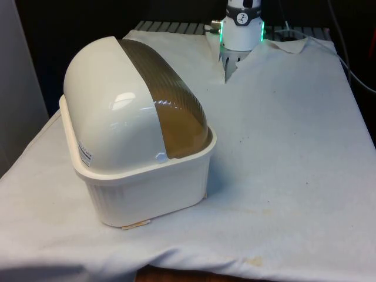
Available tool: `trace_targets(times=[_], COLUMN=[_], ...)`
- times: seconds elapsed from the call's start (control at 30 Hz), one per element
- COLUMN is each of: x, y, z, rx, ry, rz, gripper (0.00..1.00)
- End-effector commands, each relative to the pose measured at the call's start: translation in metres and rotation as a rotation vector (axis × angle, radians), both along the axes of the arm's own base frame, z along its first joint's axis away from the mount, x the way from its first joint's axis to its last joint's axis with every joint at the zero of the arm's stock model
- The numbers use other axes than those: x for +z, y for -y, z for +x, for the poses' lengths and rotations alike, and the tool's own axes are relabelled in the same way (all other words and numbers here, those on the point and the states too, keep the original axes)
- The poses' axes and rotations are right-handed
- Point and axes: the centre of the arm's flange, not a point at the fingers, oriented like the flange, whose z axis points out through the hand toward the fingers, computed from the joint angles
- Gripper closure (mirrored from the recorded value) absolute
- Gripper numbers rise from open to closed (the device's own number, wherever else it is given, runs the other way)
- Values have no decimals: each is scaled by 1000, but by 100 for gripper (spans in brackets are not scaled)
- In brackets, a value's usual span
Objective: Open the lid, then close it.
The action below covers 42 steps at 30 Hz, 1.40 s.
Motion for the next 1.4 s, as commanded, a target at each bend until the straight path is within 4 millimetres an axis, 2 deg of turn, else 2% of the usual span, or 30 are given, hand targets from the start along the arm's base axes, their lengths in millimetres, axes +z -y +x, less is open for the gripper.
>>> trace_targets(times=[0.0,0.2,0.77,1.37], x=[1,0,-12,-27], y=[0,-2,-29,-59], z=[-2,-1,-4,-16], rx=[5,21,50,71], ry=[14,12,64,108], rz=[-14,-41,-162,-311], gripper=[100,100,100,100])
